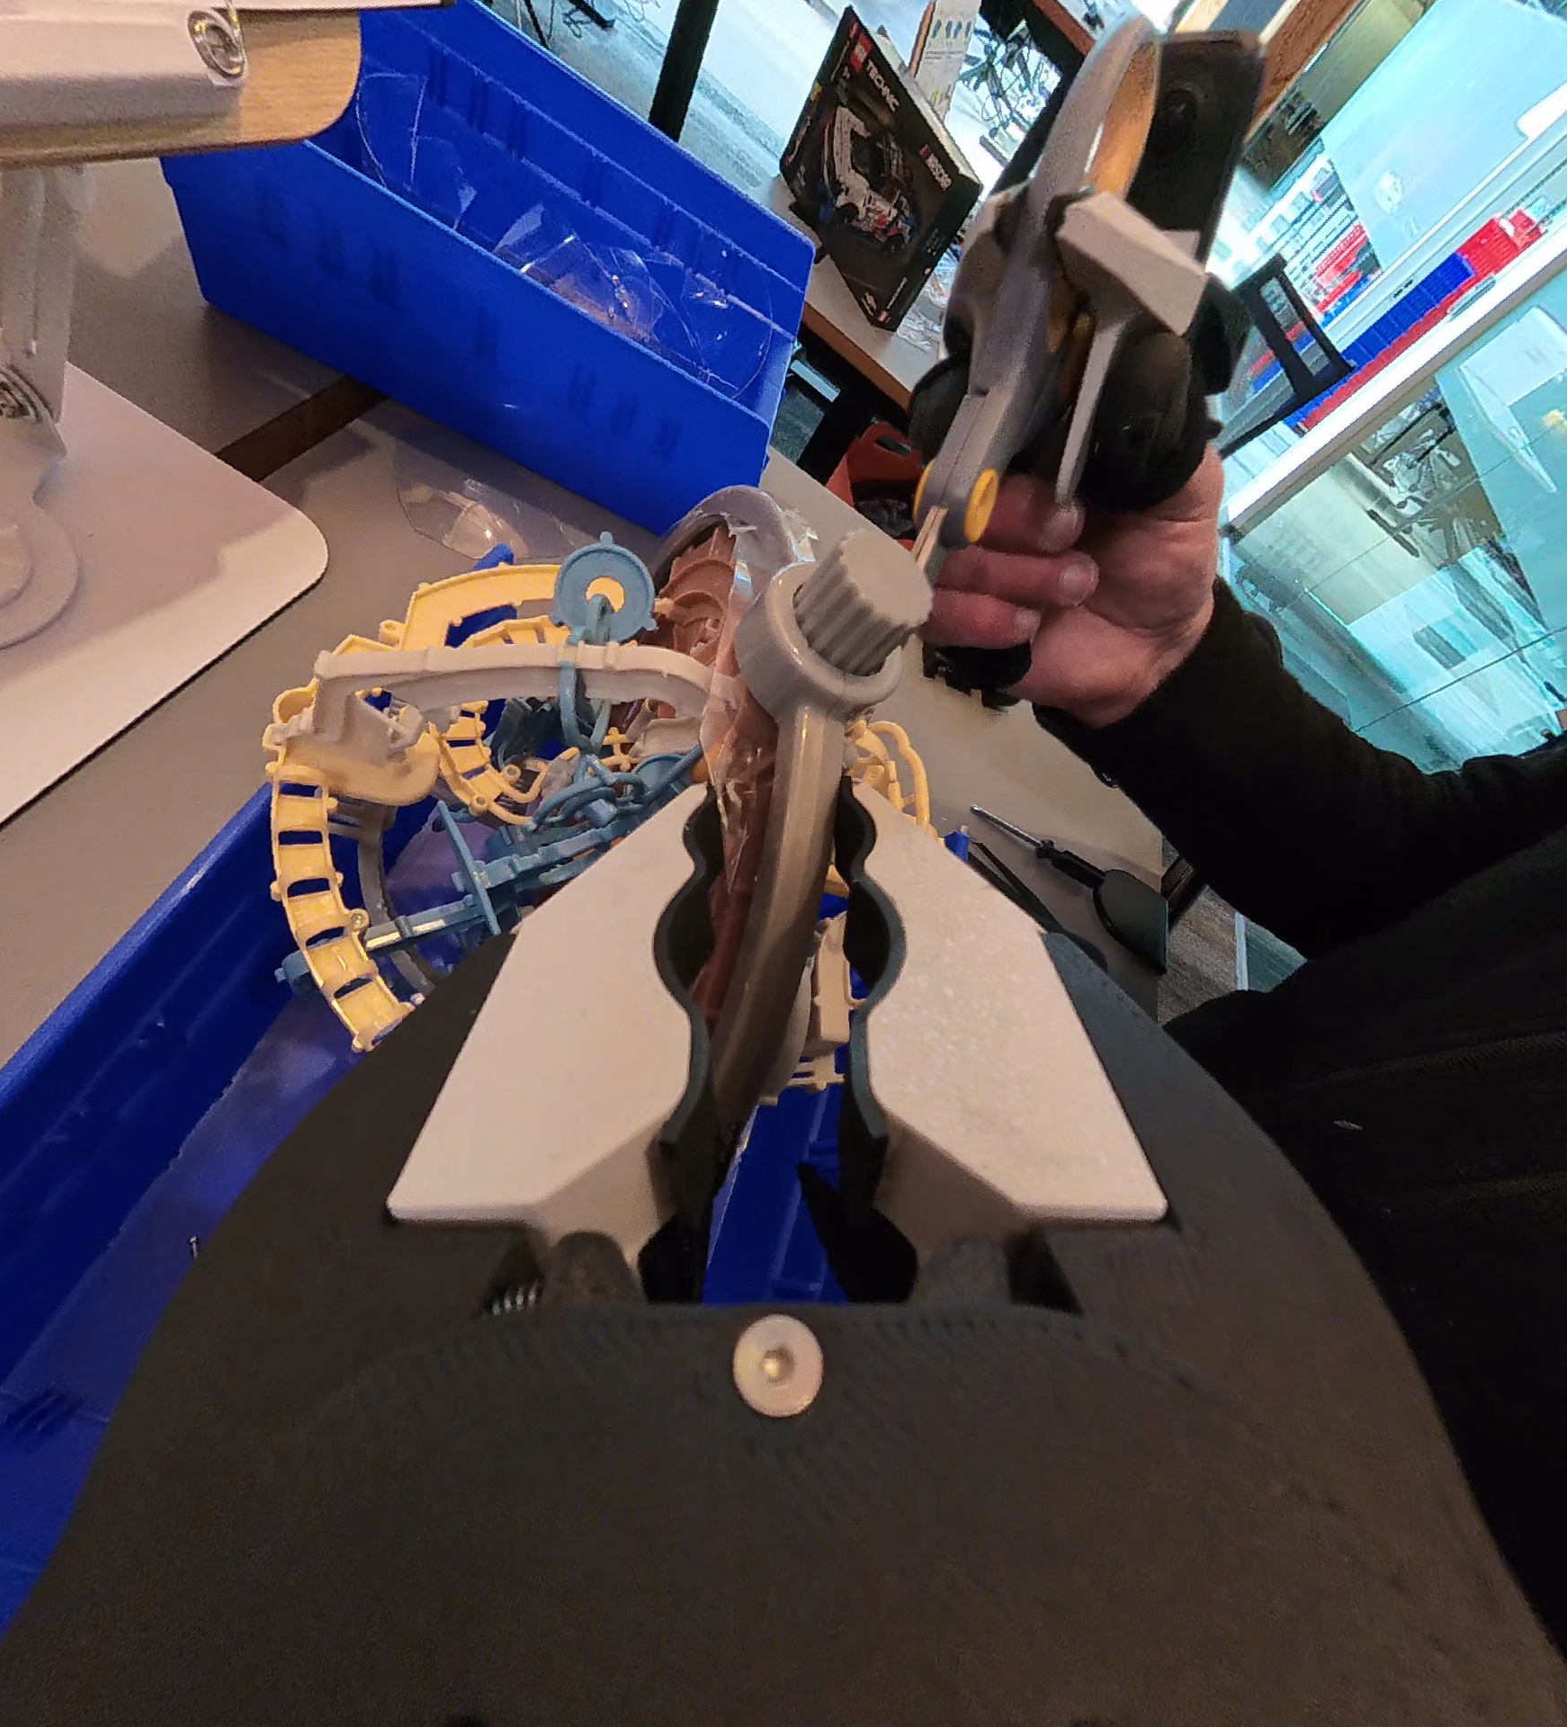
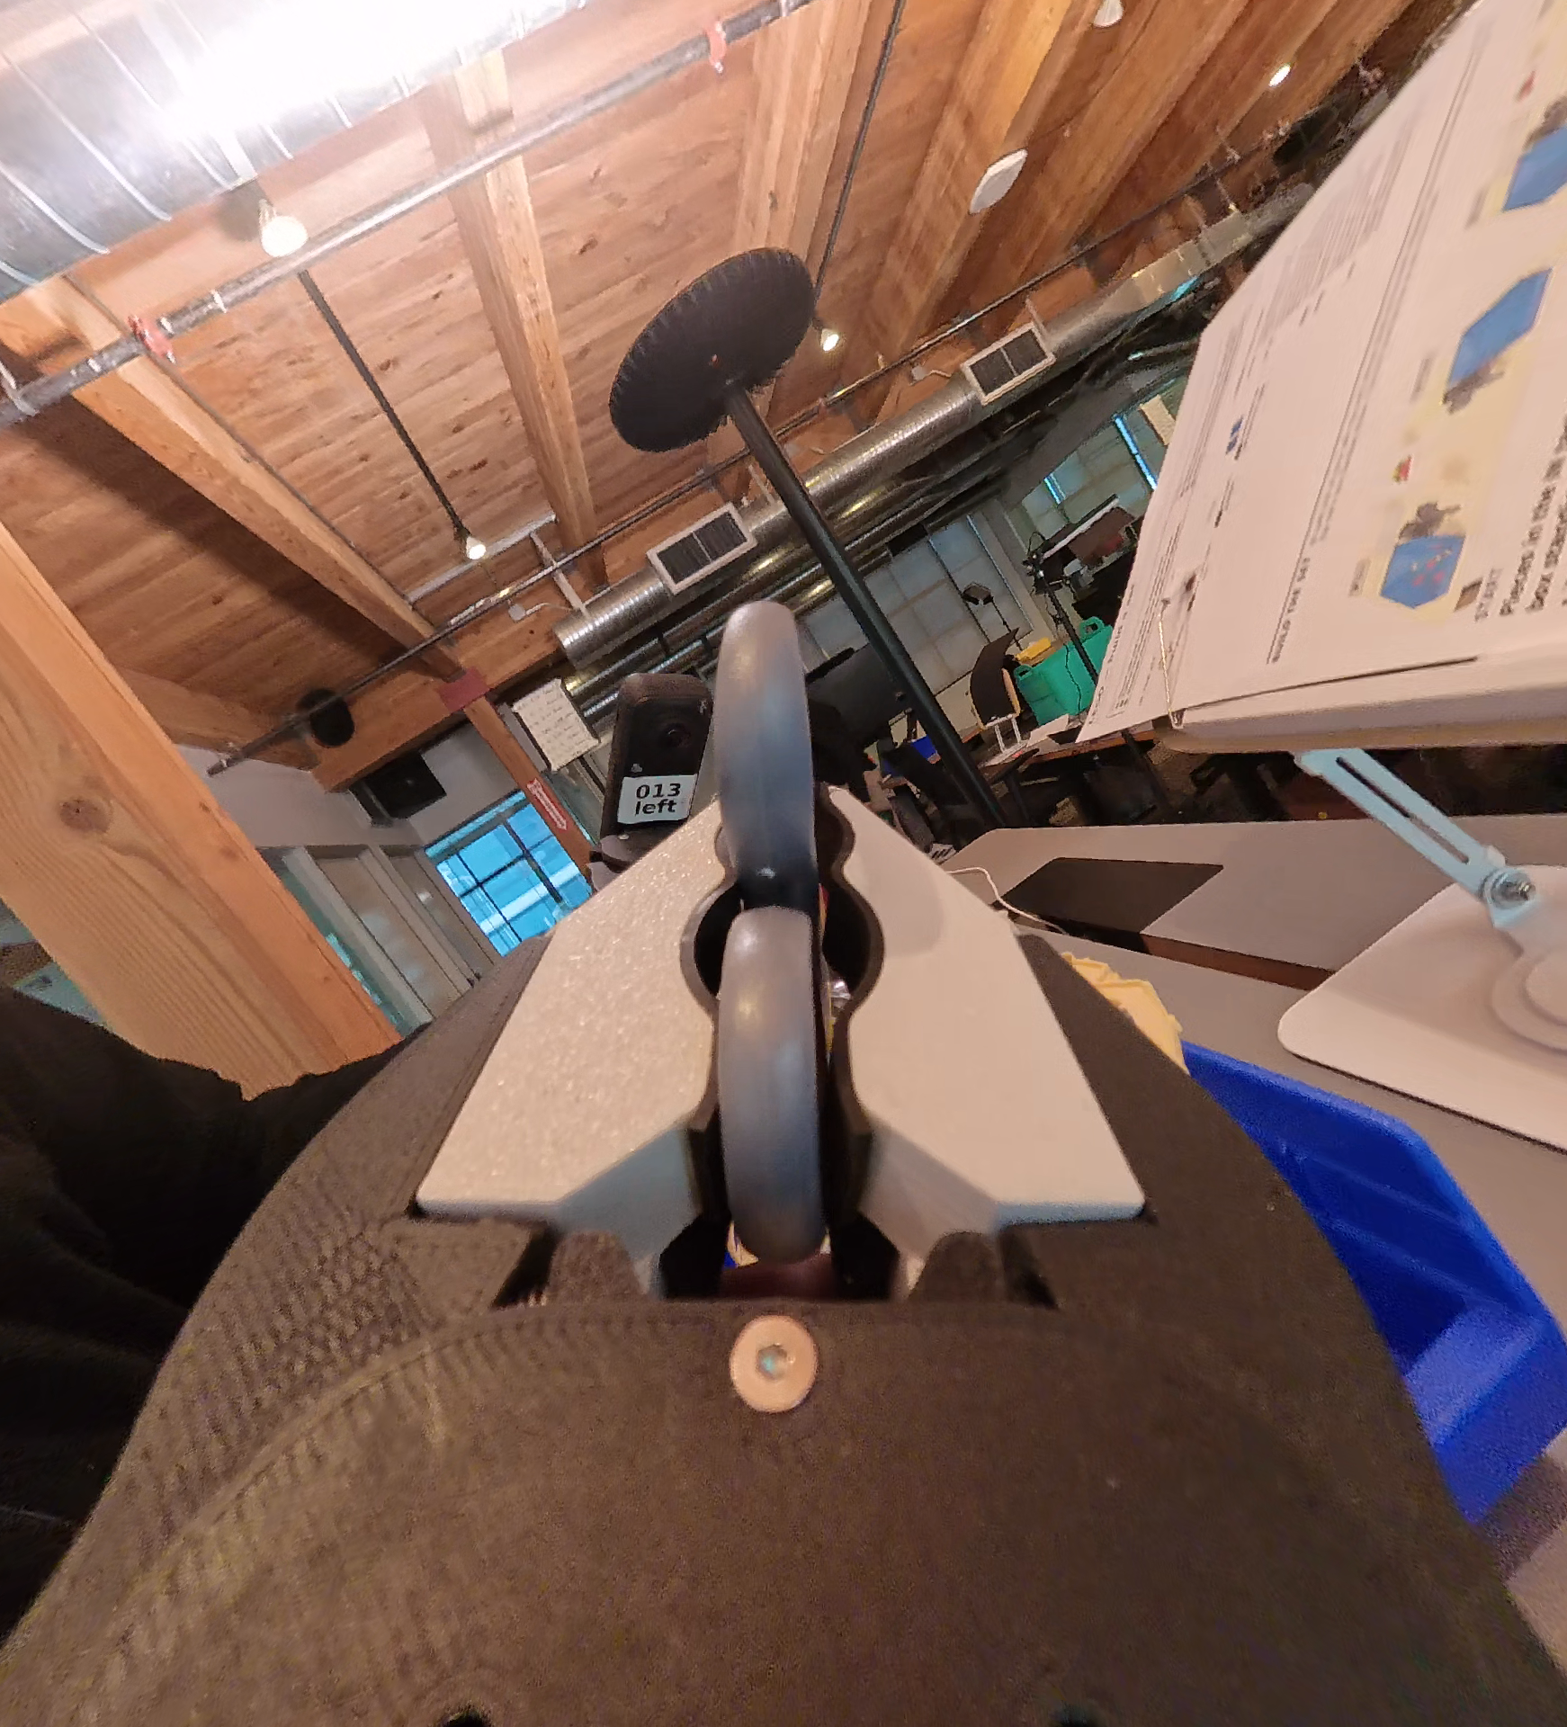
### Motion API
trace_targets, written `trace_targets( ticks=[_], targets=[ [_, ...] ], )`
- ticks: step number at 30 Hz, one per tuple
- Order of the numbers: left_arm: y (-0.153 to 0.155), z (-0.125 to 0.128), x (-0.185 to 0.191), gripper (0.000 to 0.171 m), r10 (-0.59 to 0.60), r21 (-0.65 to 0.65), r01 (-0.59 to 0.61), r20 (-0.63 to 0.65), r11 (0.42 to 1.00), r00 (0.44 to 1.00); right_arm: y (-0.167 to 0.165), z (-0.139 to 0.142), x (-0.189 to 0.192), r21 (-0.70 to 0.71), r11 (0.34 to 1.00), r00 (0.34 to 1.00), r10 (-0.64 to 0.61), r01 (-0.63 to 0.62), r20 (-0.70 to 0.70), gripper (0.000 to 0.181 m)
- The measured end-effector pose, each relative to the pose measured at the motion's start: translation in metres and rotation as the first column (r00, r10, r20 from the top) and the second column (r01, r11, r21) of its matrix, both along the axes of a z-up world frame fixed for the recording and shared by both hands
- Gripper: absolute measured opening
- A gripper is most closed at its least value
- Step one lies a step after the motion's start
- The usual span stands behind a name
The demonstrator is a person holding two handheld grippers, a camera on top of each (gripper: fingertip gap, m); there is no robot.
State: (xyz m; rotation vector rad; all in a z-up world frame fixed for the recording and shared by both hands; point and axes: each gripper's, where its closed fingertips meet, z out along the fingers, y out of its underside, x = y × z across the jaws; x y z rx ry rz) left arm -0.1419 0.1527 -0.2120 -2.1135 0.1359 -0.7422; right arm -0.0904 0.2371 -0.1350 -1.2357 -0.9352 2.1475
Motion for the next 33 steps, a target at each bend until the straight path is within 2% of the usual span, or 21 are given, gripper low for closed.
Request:
trace_targets(
  ticks=[6,12,15,19,22,24,25,26,28,31,32,33],
  targets=[
    [-0.006,-0.002,0.012,0.021,-0.08,0.022,0.081,-0.06,0.996,0.995,-0.004,-0.016,0.004,-0.118,0.993,0.999,0.033,-0.03,0.024,0.009],
    [-0.005,-0.002,0.011,0.022,-0.07,0.035,0.072,-0.067,0.997,0.995,0.0,-0.02,0.001,-0.171,0.984,0.998,0.054,-0.048,0.032,0.009],
    [-0.006,-0.002,0.015,0.023,-0.079,0.051,0.086,-0.132,0.995,0.988,-0.008,-0.027,-0.004,-0.194,0.978,0.994,0.092,-0.08,0.053,0.009],
    [-0.008,-0.004,0.02,0.024,-0.095,0.063,0.108,-0.187,0.992,0.978,-0.017,-0.03,-0.004,-0.179,0.979,0.992,0.108,-0.094,0.07,0.009],
    [-0.005,-0.003,0.023,0.033,-0.087,0.076,0.112,-0.276,0.991,0.957,-0.023,-0.033,-0.007,-0.142,0.985,0.987,0.113,-0.097,0.113,0.009],
    [-0.003,-0.003,0.024,0.037,-0.072,0.076,0.104,-0.347,0.992,0.935,-0.024,-0.033,-0.008,-0.128,0.987,0.985,0.111,-0.094,0.131,0.009],
    [-0.002,-0.002,0.023,0.051,-0.056,0.081,0.096,-0.396,0.992,0.916,-0.026,-0.034,-0.009,-0.128,0.987,0.983,0.119,-0.101,0.137,0.009],
    [-0.001,-0.001,0.023,0.049,-0.046,0.087,0.097,-0.455,0.991,0.889,-0.028,-0.035,-0.008,-0.13,0.985,0.981,0.13,-0.112,0.141,0.01],
    [-0.003,-0.007,0.025,0.059,-0.089,0.048,0.144,-0.586,0.988,0.806,-0.028,-0.035,-0.007,-0.129,0.986,0.981,0.127,-0.109,0.144,0.009],
    [-0.003,-0.011,0.026,0.065,-0.129,0.014,0.192,-0.692,0.981,0.71,-0.025,-0.035,-0.007,-0.128,0.986,0.98,0.128,-0.108,0.156,0.009],
    [-0.002,-0.007,0.024,0.067,-0.107,0.037,0.191,-0.718,0.981,0.687,-0.024,-0.034,-0.006,-0.123,0.986,0.979,0.13,-0.111,0.159,0.009],
    [0.0,-0.001,0.021,0.091,-0.067,0.064,0.17,-0.742,0.983,0.668,-0.024,-0.036,-0.006,-0.118,0.986,0.976,0.138,-0.119,0.171,0.009]
  ],
)
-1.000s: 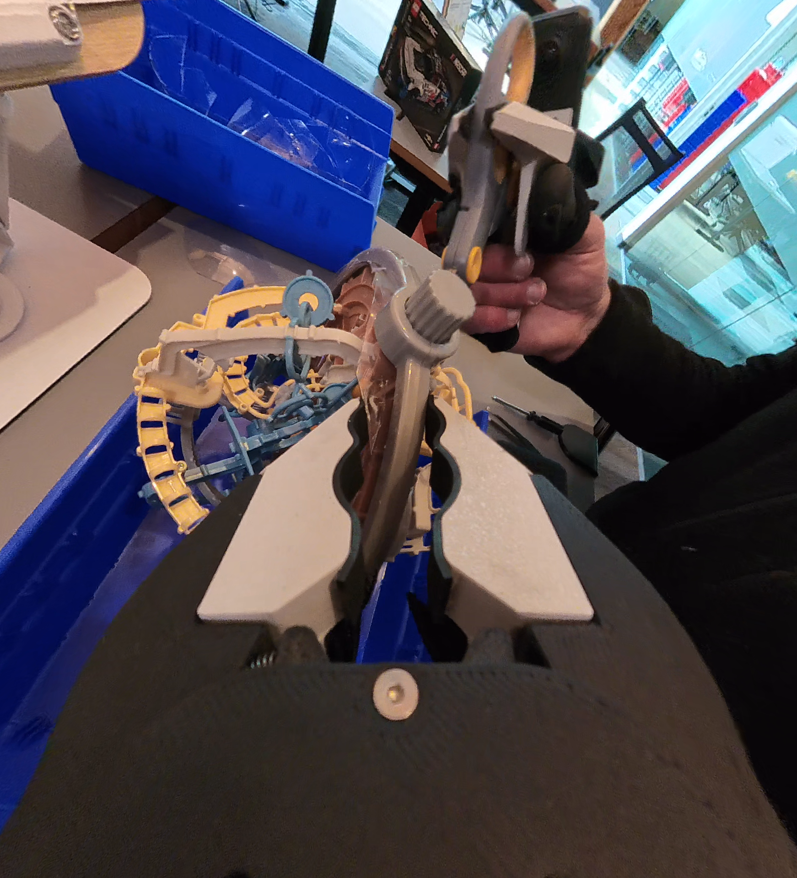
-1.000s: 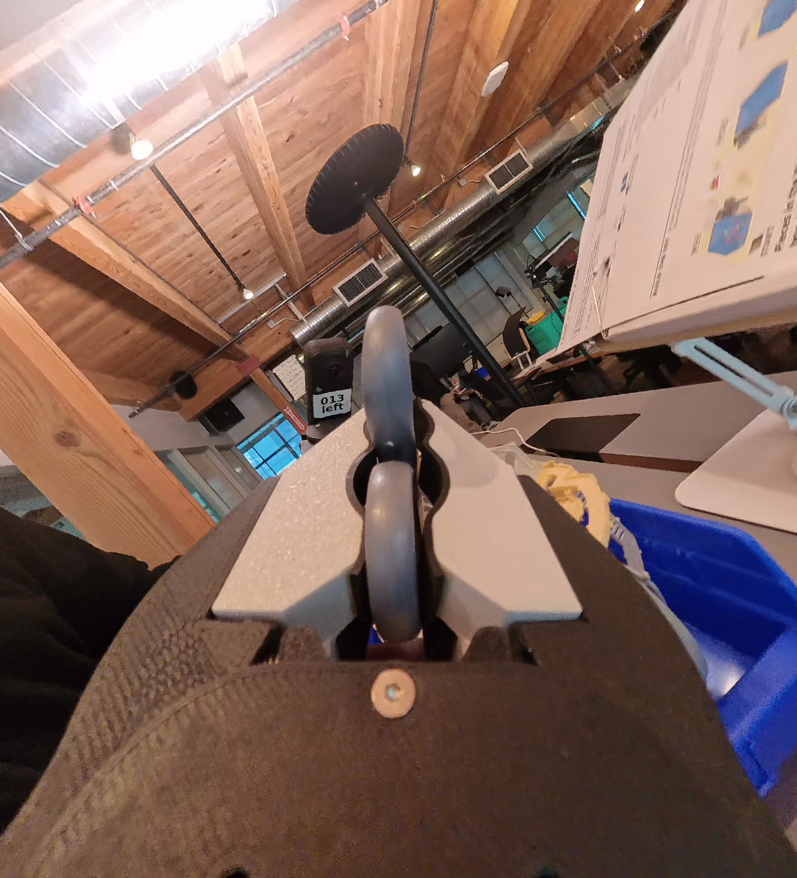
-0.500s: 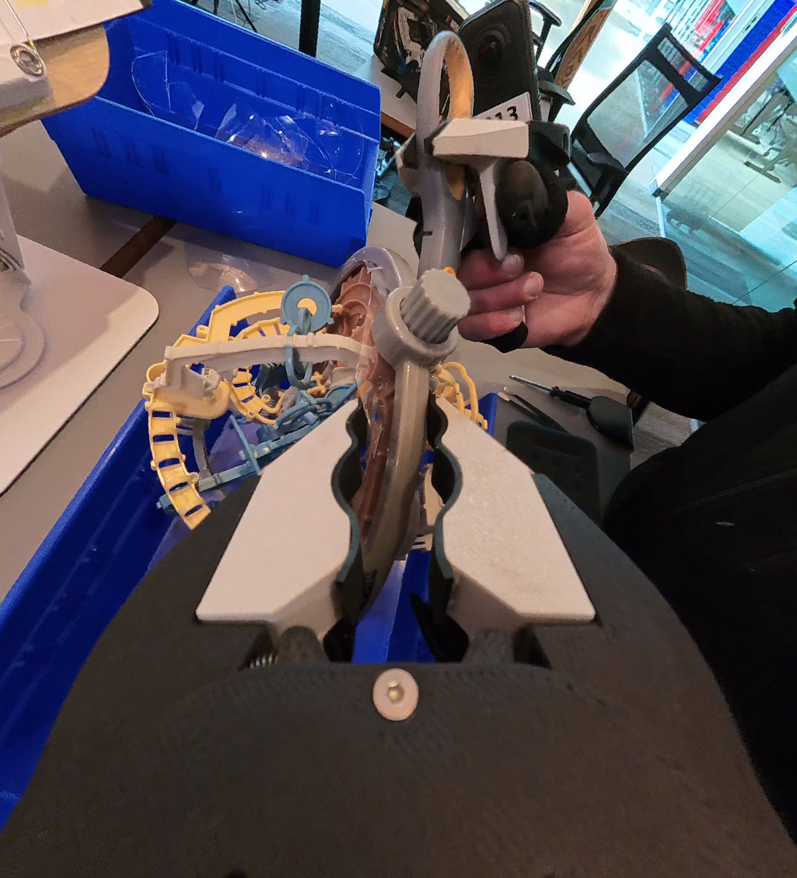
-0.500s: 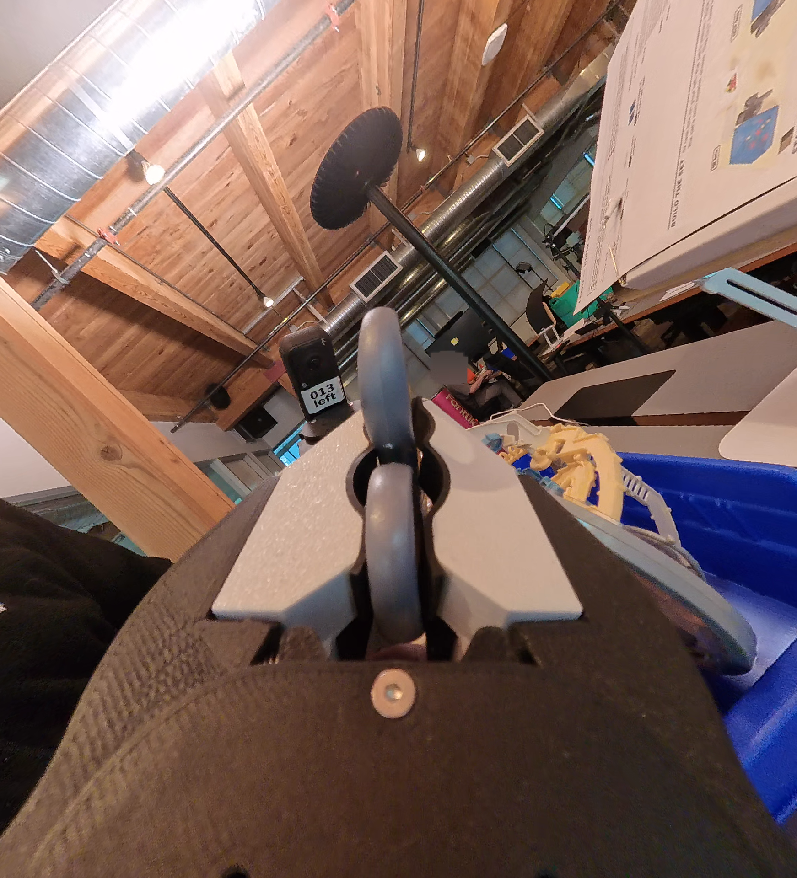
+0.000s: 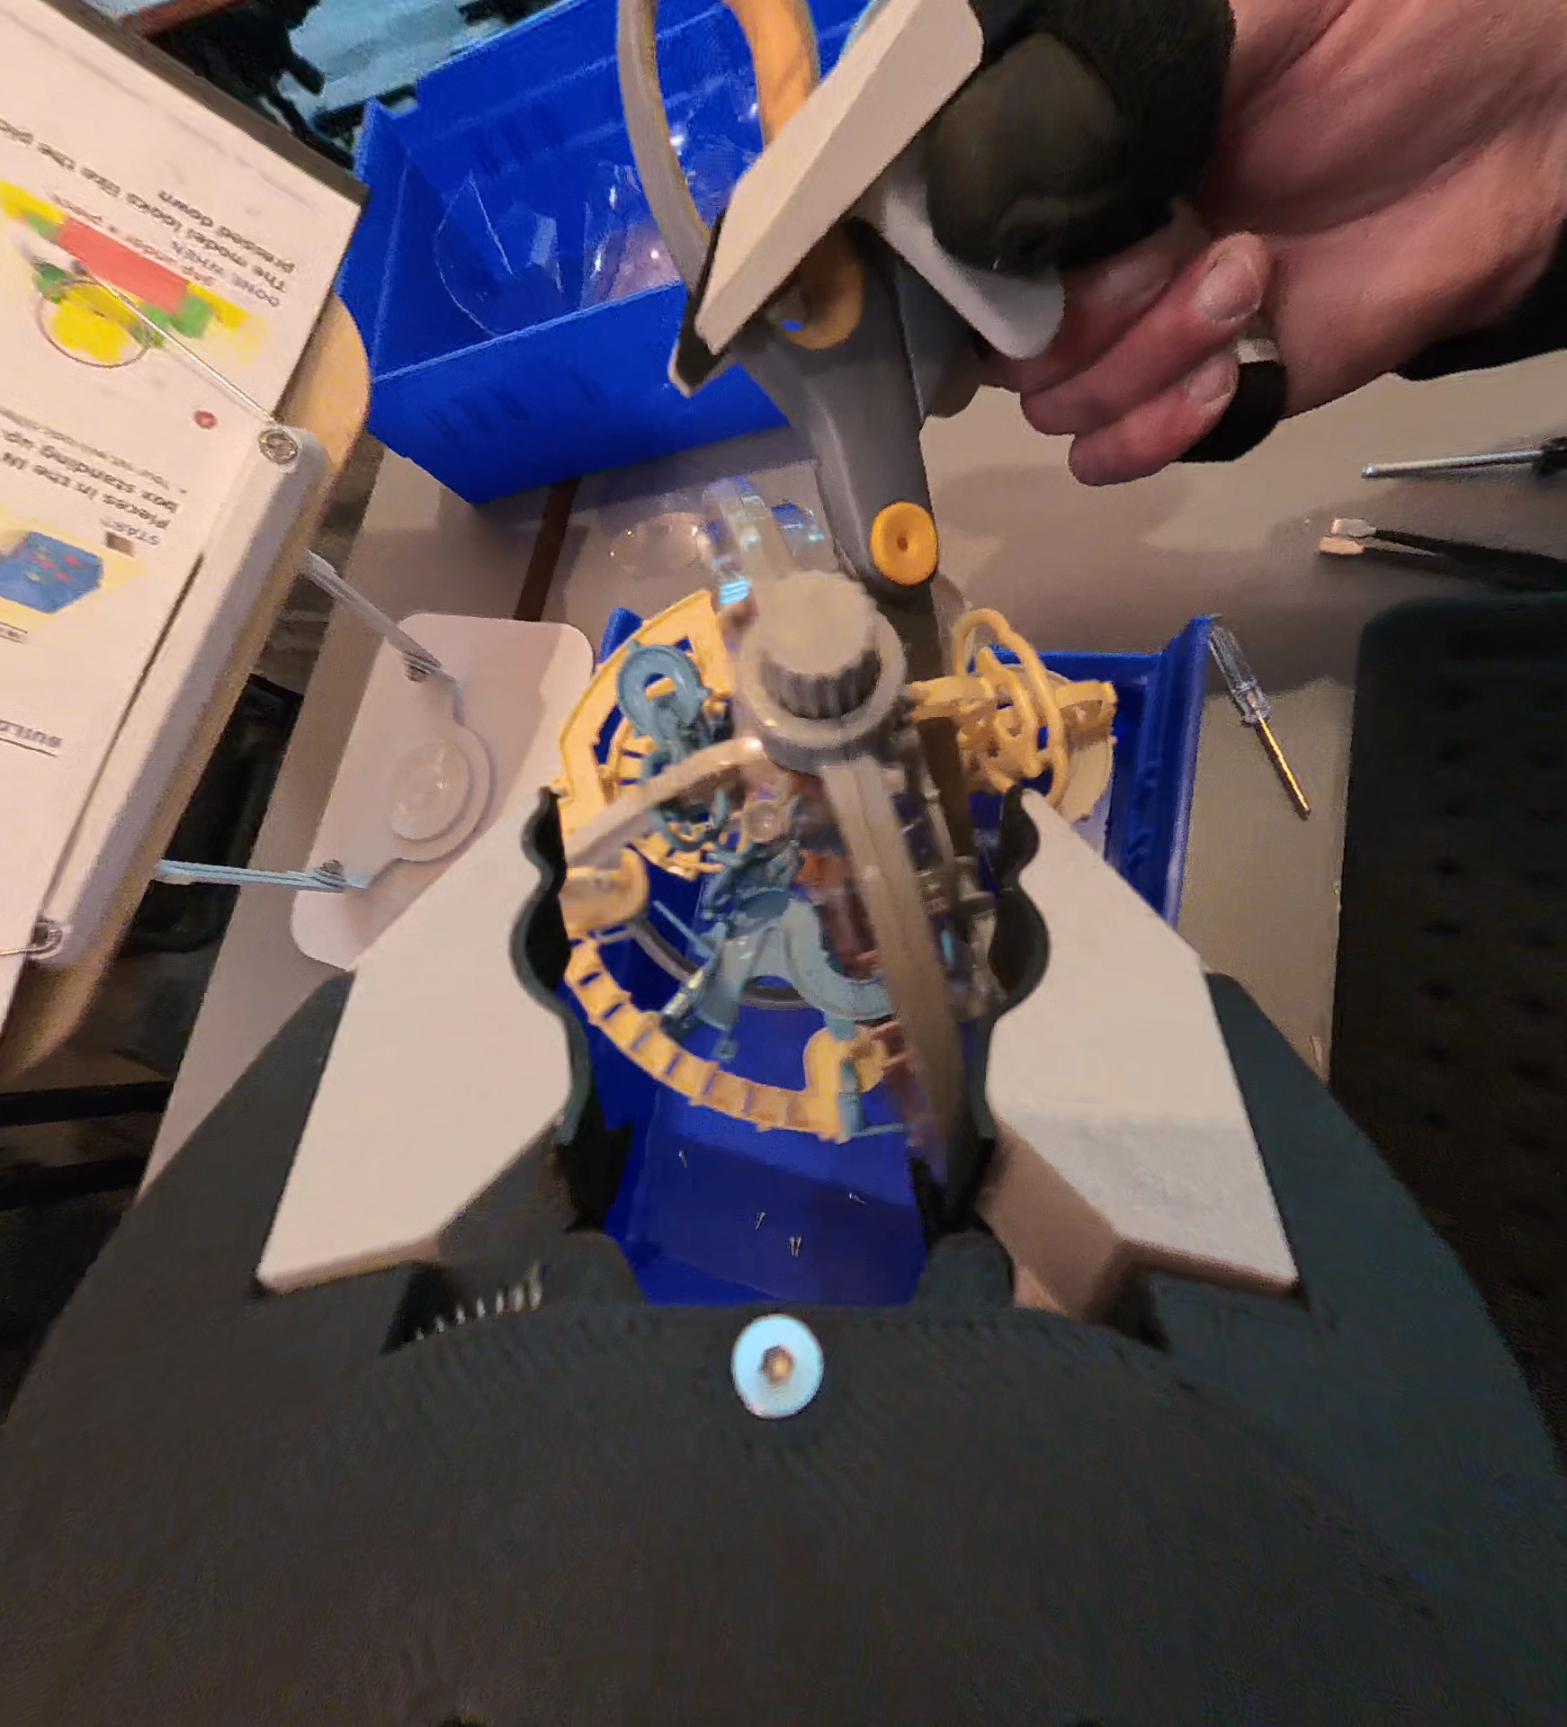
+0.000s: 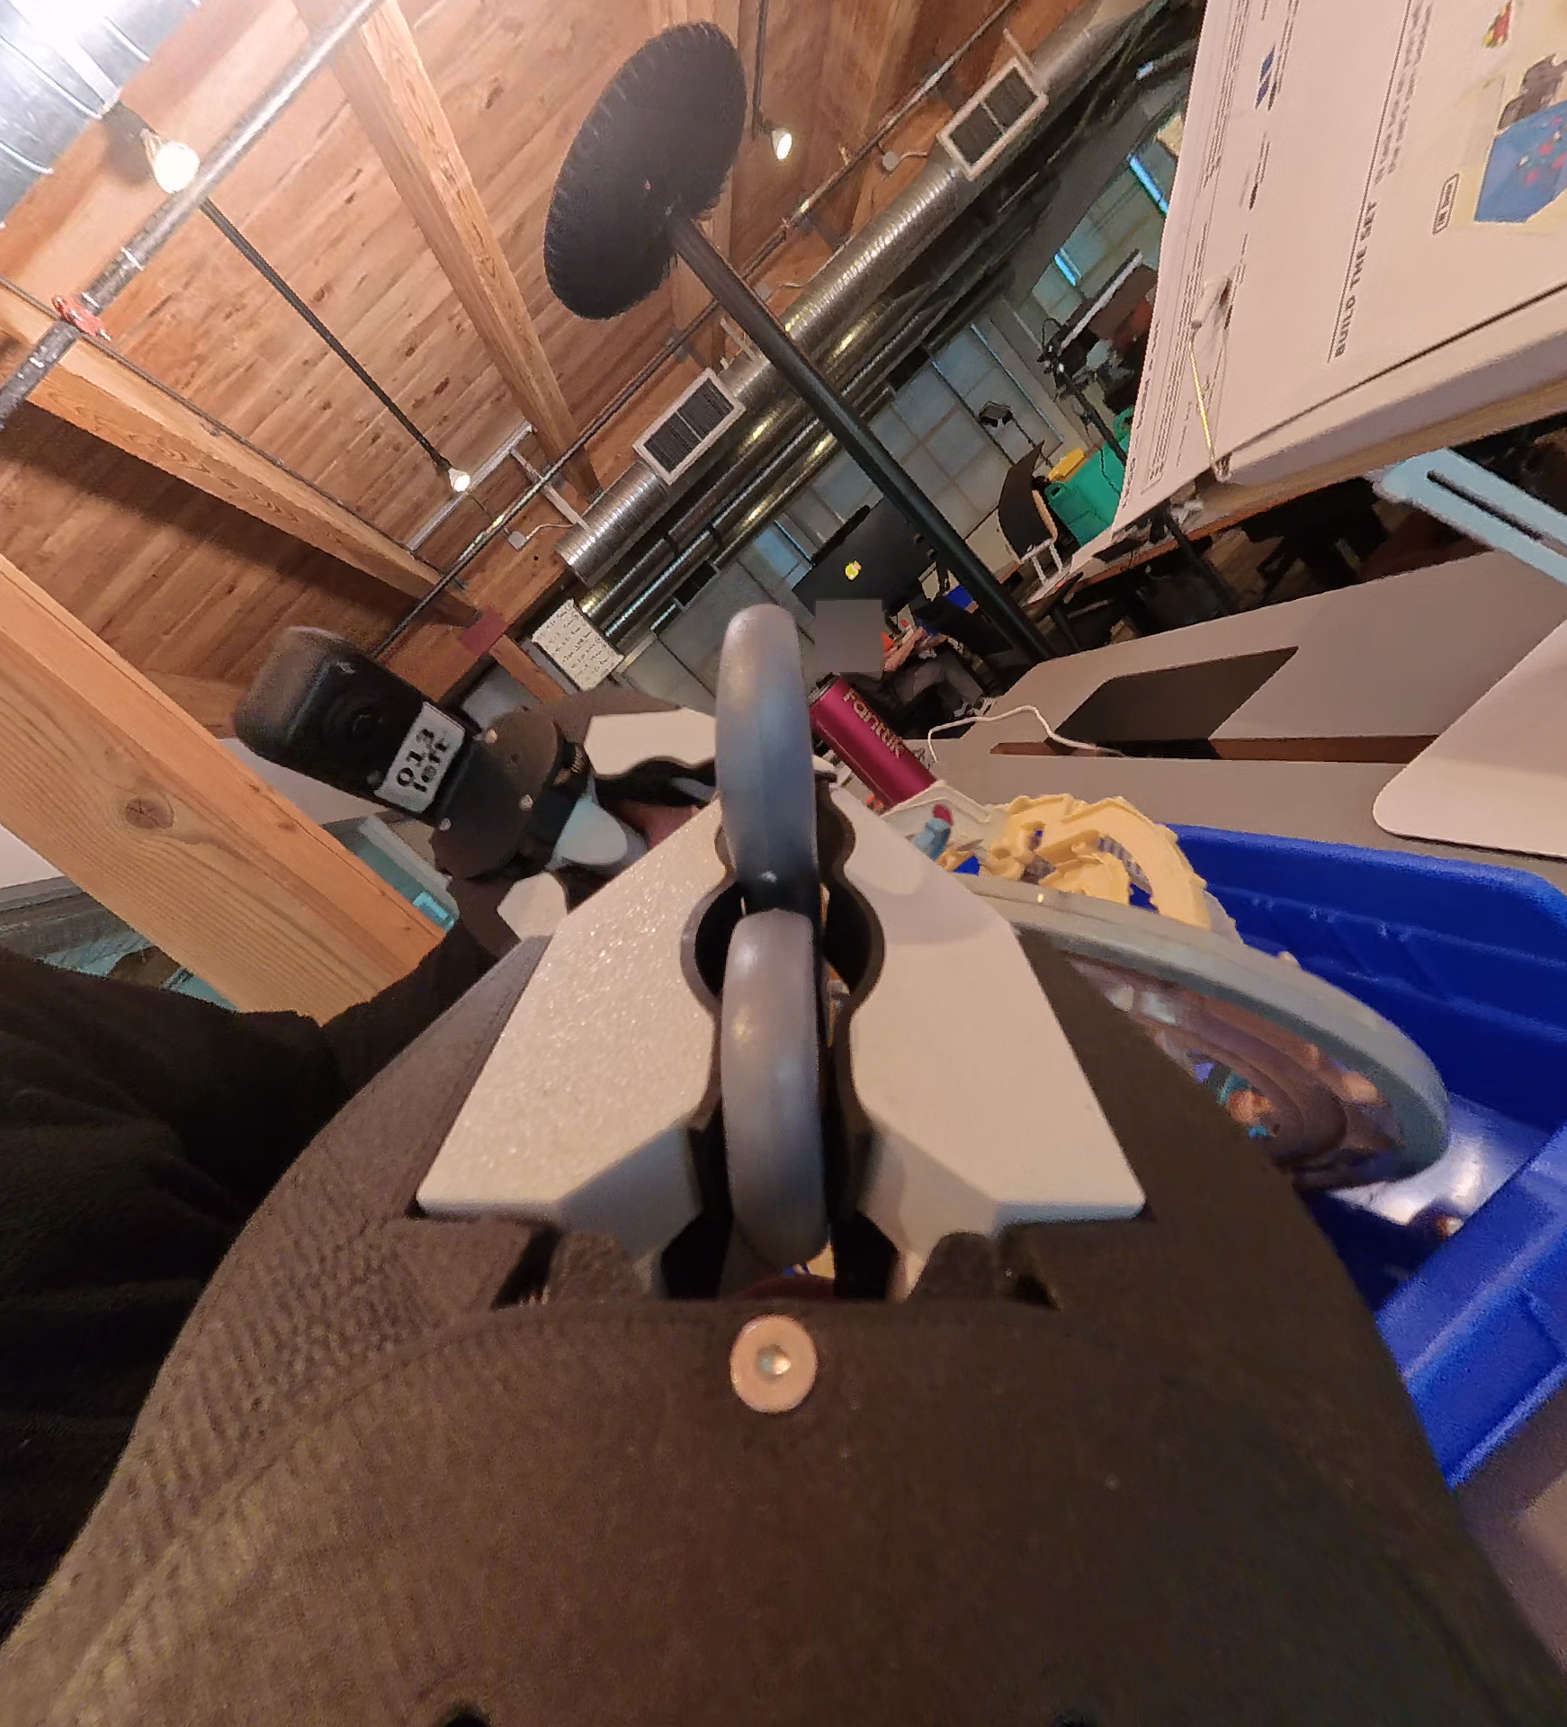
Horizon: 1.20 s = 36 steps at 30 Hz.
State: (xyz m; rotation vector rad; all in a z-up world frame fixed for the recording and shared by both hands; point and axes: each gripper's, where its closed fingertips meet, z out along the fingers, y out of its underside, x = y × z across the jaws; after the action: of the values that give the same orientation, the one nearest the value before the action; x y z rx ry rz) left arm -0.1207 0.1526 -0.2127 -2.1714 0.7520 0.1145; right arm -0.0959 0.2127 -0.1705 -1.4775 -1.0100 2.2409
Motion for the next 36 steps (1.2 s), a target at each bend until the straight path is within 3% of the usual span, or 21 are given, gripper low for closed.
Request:
trace_targets(
  ticks=[3,8,10,13,27,30,36],
  targets=[
    [0.0,0.013,-0.002,0.109,0.017,0.026,-0.016,-0.05,1.0,0.999,-0.005,-0.004,-0.001,-0.006,1.0,0.999,0.03,-0.029,0.026,0.009],
    [-0.003,-0.031,0.006,0.133,0.035,-0.216,-0.034,0.002,0.976,0.999,-0.011,-0.003,-0.005,-0.013,0.999,0.998,0.042,-0.042,0.045,0.009],
    [-0.008,-0.042,0.014,0.114,0.004,-0.266,0.01,0.052,0.964,0.999,-0.008,-0.003,-0.003,-0.016,0.999,0.998,0.033,-0.032,0.054,0.009],
    [-0.001,-0.04,0.02,0.103,-0.013,-0.234,0.042,0.123,0.971,0.992,0.007,-0.002,0.004,-0.036,0.999,0.998,-0.001,0.003,0.058,0.009],
    [0.007,-0.037,0.021,0.101,-0.076,-0.212,0.108,0.151,0.971,0.985,0.074,0.044,0.068,-0.126,0.966,0.949,-0.247,0.226,-0.196,0.009],
    [0.008,-0.037,0.021,0.101,-0.085,-0.212,0.117,0.155,0.97,0.984,0.078,0.043,0.067,-0.078,0.966,0.95,-0.256,0.245,-0.177,0.009],
    [0.008,-0.037,0.02,0.101,-0.083,-0.21,0.115,0.159,0.971,0.984,0.082,0.033,0.06,-0.143,0.953,0.944,-0.289,0.268,-0.157,0.009]
  ],
)
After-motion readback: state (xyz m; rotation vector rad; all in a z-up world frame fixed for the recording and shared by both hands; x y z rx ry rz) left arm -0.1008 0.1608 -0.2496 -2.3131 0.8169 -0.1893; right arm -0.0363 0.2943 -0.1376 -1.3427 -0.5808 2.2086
